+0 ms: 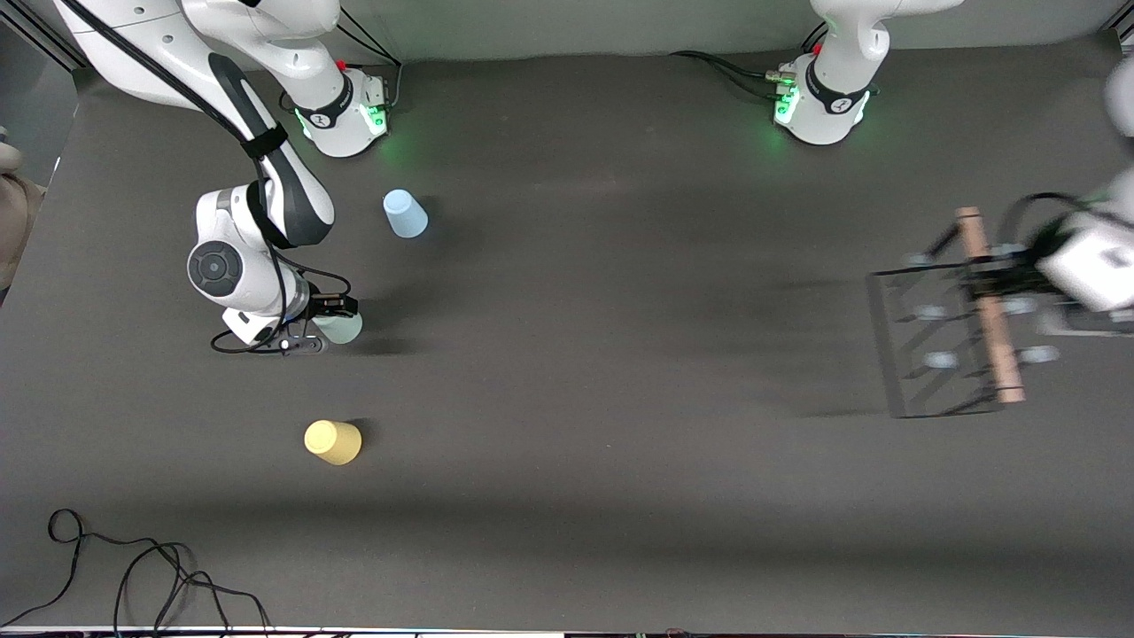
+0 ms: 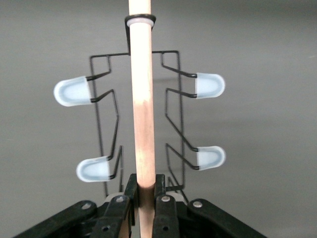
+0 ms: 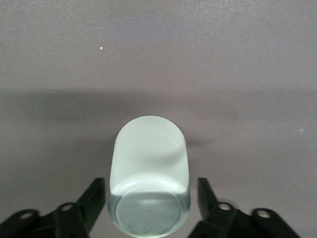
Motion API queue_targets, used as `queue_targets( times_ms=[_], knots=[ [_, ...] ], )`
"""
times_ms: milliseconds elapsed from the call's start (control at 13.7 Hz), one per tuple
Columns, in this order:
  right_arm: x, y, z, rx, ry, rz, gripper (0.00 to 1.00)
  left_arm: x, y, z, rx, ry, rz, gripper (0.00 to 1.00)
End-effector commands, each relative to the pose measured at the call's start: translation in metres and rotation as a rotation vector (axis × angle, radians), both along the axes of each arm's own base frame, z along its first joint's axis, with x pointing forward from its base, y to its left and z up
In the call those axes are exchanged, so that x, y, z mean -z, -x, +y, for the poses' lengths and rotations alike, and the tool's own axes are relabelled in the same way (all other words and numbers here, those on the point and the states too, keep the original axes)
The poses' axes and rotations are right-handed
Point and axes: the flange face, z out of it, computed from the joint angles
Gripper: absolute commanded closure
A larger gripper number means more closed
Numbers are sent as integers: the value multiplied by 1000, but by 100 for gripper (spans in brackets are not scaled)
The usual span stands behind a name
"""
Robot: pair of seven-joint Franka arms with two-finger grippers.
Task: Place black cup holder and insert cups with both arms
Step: 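Carry the rack to mid-table with the left gripper while the right gripper grasps the cup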
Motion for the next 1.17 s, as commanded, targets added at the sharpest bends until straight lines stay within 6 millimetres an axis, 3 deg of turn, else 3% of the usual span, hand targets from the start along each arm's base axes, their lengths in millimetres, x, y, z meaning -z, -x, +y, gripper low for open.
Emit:
queue_targets(
  times_ms=[0, 146, 293, 585, 732, 805, 951, 1098],
  knots=[
    [-20, -6, -2, 18, 27, 18, 63, -8, -13, -130, -106, -4, -20, 100],
    [-60, -15, 1, 38, 29, 36, 66, 5, -5, -222, -162, -10, -22, 100],
    [-108, -34, 8, 54, 22, 62, 66, 30, 20, -298, -139, -23, -4, 100],
    [-186, -61, 21, 42, 29, 82, 67, 55, 71, -419, -111, -3, -26, 100],
    [-216, -64, 27, 41, 18, 97, 67, 67, 87, -461, -136, -9, -43, 100],
    [-230, -64, 34, 53, -19, 106, 67, 71, 94, -471, -136, -13, -52, 100],
    [-239, -61, 49, 56, -75, 114, 67, 93, 96, -479, -141, -30, -39, 100],
    [-243, -64, 52, 56, -80, 102, 67, 123, 96, -495, -145, -12, -54, 100]
  ],
)
